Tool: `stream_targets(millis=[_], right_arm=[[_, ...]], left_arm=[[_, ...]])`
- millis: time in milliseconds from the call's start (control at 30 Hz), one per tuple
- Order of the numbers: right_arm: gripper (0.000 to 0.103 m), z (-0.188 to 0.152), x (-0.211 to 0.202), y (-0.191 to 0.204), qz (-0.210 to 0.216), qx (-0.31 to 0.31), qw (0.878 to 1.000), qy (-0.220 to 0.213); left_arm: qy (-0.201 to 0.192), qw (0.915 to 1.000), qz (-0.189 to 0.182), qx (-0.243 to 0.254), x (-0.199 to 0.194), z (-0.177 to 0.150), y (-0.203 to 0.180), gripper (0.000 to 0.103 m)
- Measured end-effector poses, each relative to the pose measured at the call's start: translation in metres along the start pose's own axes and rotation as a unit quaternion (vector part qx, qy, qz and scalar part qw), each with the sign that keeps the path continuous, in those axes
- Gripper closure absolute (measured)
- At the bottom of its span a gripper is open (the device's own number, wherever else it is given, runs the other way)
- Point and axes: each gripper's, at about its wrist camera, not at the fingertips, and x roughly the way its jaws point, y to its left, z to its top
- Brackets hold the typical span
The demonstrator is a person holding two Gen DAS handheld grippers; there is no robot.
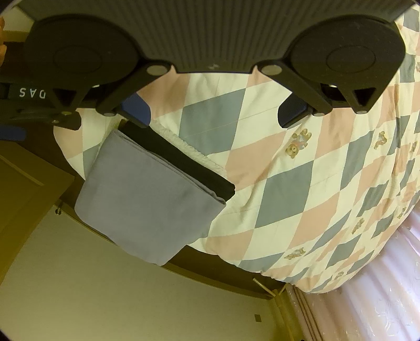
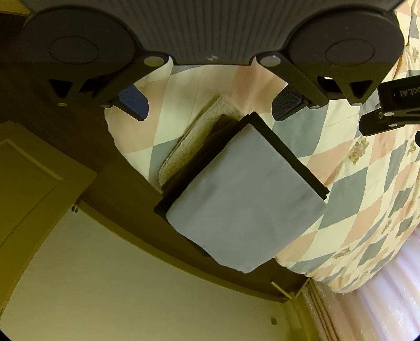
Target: Fold clothes
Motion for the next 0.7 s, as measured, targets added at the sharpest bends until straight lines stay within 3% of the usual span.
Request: stream_targets(millis=[700], right_arm=[[0.0,0.03,0.025,-0.011,-0.005,-0.01,1.0,0.009]], left_arm=[[0.012,0.9999,0.002,0.004,0.041,0.023,-0.011,0.001]])
